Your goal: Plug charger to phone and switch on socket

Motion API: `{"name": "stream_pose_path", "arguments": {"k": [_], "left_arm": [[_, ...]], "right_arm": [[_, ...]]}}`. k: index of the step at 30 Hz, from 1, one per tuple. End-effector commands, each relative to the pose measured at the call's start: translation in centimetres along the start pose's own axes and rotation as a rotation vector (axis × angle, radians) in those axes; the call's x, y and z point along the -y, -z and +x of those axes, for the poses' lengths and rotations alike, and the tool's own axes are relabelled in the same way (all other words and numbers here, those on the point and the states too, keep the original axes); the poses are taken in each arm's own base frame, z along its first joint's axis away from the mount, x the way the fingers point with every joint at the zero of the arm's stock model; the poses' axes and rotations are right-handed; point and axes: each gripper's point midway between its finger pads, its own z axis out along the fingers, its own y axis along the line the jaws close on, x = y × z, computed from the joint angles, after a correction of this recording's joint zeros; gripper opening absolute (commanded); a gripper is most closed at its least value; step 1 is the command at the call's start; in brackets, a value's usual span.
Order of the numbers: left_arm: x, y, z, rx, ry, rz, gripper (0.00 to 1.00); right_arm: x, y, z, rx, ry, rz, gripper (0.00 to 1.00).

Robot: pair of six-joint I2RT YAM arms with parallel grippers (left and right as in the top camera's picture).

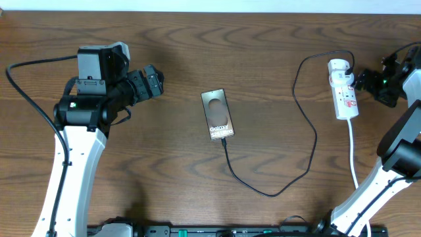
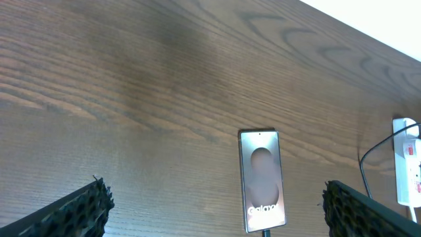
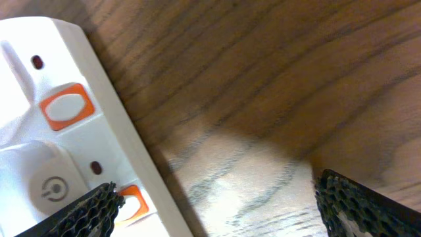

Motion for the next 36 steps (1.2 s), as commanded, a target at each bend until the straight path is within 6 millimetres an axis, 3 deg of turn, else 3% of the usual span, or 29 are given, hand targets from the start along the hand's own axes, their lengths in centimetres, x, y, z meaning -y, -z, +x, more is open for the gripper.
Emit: {"name": "stream_pose_path", "arguments": {"k": [1, 22, 36], "left_arm": [[0.1, 0.7, -0.8, 0.030, -0.009, -0.006, 1.00], [0.1, 0.7, -0.8, 0.030, -0.009, -0.006, 1.00], [0.1, 0.7, -0.8, 0.030, -0.009, -0.006, 1.00]], "right_arm": [[-0.9, -1.6, 1.2, -0.045, -0.027, -0.046, 0.95], [-1.0, -1.6, 2.6, -0.102, -0.040, -0.046, 0.96], [-2.7, -2.2, 3.8, -0.142, -0.013, -0.053, 0.96]]}}
